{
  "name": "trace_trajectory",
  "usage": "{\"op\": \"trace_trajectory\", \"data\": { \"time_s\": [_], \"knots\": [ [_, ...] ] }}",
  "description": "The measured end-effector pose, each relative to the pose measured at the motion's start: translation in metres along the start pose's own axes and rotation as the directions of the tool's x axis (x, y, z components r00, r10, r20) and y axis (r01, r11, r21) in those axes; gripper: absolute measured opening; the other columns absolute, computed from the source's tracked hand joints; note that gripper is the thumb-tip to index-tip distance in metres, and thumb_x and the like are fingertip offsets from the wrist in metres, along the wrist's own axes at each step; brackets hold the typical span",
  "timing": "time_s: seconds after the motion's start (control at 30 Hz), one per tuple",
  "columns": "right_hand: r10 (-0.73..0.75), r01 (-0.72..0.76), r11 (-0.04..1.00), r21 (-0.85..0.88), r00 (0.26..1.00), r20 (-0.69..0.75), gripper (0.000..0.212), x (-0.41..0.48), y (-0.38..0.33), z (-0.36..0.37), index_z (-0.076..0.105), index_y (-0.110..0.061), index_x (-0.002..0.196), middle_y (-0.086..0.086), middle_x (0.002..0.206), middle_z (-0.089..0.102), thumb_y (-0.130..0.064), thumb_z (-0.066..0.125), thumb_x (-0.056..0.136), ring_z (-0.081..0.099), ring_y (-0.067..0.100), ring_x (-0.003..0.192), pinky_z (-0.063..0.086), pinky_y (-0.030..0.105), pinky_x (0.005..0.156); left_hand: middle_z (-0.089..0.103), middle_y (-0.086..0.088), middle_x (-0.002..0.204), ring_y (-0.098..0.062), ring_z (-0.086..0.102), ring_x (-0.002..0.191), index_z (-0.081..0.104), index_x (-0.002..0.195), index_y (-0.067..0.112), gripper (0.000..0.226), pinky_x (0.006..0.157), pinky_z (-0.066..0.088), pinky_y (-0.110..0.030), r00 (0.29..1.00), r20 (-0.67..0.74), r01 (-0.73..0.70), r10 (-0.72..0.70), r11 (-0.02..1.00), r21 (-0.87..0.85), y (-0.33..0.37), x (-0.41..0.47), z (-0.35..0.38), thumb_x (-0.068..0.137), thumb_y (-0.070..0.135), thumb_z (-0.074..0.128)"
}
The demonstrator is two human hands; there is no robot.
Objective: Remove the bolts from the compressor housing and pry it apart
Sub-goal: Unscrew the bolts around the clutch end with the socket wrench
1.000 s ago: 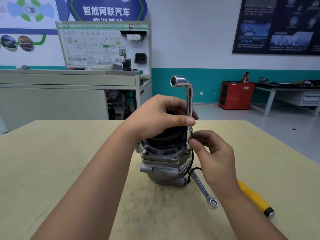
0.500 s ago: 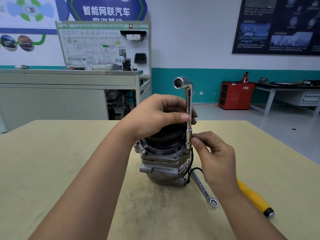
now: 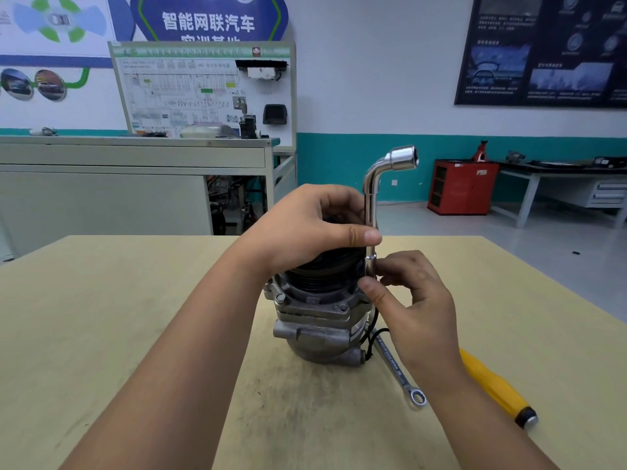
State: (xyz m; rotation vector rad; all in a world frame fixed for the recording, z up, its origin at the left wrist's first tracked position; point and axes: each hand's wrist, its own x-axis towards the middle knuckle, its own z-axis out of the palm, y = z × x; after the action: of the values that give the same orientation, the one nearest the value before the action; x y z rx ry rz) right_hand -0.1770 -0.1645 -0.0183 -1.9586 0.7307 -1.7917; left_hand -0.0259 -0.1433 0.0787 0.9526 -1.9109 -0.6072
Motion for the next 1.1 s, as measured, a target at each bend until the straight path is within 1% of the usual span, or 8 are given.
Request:
{"op": "trace_trajectory", "data": {
  "time_s": [0.13,0.4,0.53,0.6,0.7,0.87,1.03,1.1],
  "knots": [
    [0.027,-0.027,0.999,0.033,1.000,-0.002,0.025,-0.0016,0.0023,-0.0016,0.061,-0.035,0.085,-0.009,0.079,0.062,-0.015,0.070,0.074,0.058,0.002,0.078,0.042,0.007,0.071,0.069,0.008,0.074,-0.007,0.064,0.074,0.069,0.081,0.019,0.027,0.079,0.052,-0.026,1.000,-0.005,0.001,-0.001,1.000,0.014,-0.0013,0.0003,-0.0006,0.063,0.039,0.072],
    [0.108,-0.108,0.989,0.097,0.994,0.001,0.036,-0.0010,0.0061,-0.0010,0.059,-0.035,0.084,-0.019,0.082,0.066,-0.001,0.071,0.078,0.060,0.001,0.079,0.045,0.010,0.073,0.075,0.009,0.085,-0.006,0.070,0.087,0.073,0.082,0.035,0.009,0.085,0.051,-0.016,0.998,0.065,-0.001,0.002,1.000,-0.012,-0.0017,0.0002,-0.0020,0.076,0.028,0.073],
    [0.130,-0.130,0.982,0.138,0.991,0.005,0.027,-0.0005,0.0061,-0.0010,0.061,-0.039,0.081,-0.015,0.083,0.066,-0.012,0.066,0.077,0.061,0.004,0.080,0.048,0.015,0.074,0.076,0.007,0.085,-0.008,0.071,0.088,0.075,0.083,0.035,0.016,0.087,0.051,-0.019,0.996,0.092,0.012,-0.006,0.998,-0.067,-0.0036,0.0008,-0.0016,0.077,0.022,0.069],
    [0.136,-0.138,0.980,0.144,0.990,0.018,0.038,-0.0007,0.0070,-0.0011,0.062,-0.043,0.080,-0.015,0.083,0.067,-0.006,0.066,0.081,0.062,0.005,0.080,0.049,0.016,0.074,0.076,0.006,0.086,-0.008,0.071,0.088,0.075,0.085,0.033,0.017,0.086,0.051,-0.018,0.995,0.104,0.013,-0.004,0.996,-0.086,-0.0041,0.0008,-0.0021,0.078,0.019,0.068],
    [0.144,-0.146,0.977,0.154,0.989,0.025,0.037,-0.0006,0.0079,-0.0019,0.062,-0.035,0.079,-0.015,0.079,0.067,0.002,0.064,0.084,0.061,0.001,0.077,0.047,0.012,0.071,0.076,0.006,0.085,-0.007,0.071,0.088,0.072,0.087,0.030,0.019,0.083,0.050,-0.016,0.994,0.106,0.011,-0.002,0.996,-0.088,-0.0045,0.0005,-0.0032,0.080,0.013,0.068],
    [0.145,-0.148,0.980,0.134,0.989,0.030,0.028,-0.0010,0.0082,-0.0013,0.061,-0.031,0.079,-0.014,0.078,0.066,-0.004,0.062,0.087,0.060,0.004,0.078,0.047,0.013,0.071,0.074,0.009,0.077,-0.002,0.069,0.079,0.070,0.081,0.024,0.014,0.075,0.047,-0.009,0.998,0.064,0.013,-0.011,0.999,-0.031,-0.0025,0.0004,-0.0026,0.079,0.009,0.071],
    [0.075,-0.077,0.992,0.105,0.997,0.022,0.015,0.0002,0.0051,0.0004,0.061,-0.032,0.082,-0.012,0.081,0.060,-0.017,0.062,0.079,0.059,0.008,0.081,0.045,0.014,0.073,0.070,0.010,0.071,-0.005,0.065,0.073,0.069,0.076,0.023,0.010,0.078,0.050,-0.019,0.999,0.018,0.028,-0.028,0.999,0.016,-0.0004,-0.0001,-0.0010,0.070,0.023,0.077],
    [0.076,-0.079,0.991,0.111,0.997,0.033,0.018,-0.0002,0.0052,0.0001,0.063,-0.033,0.085,-0.013,0.082,0.061,-0.016,0.065,0.079,0.060,0.008,0.083,0.046,0.013,0.074,0.070,0.009,0.070,-0.006,0.064,0.072,0.069,0.077,0.020,0.021,0.079,0.052,-0.025,0.999,0.002,0.032,-0.032,0.999,0.024,0.0007,0.0003,0.0003,0.062,0.033,0.075]
  ]
}}
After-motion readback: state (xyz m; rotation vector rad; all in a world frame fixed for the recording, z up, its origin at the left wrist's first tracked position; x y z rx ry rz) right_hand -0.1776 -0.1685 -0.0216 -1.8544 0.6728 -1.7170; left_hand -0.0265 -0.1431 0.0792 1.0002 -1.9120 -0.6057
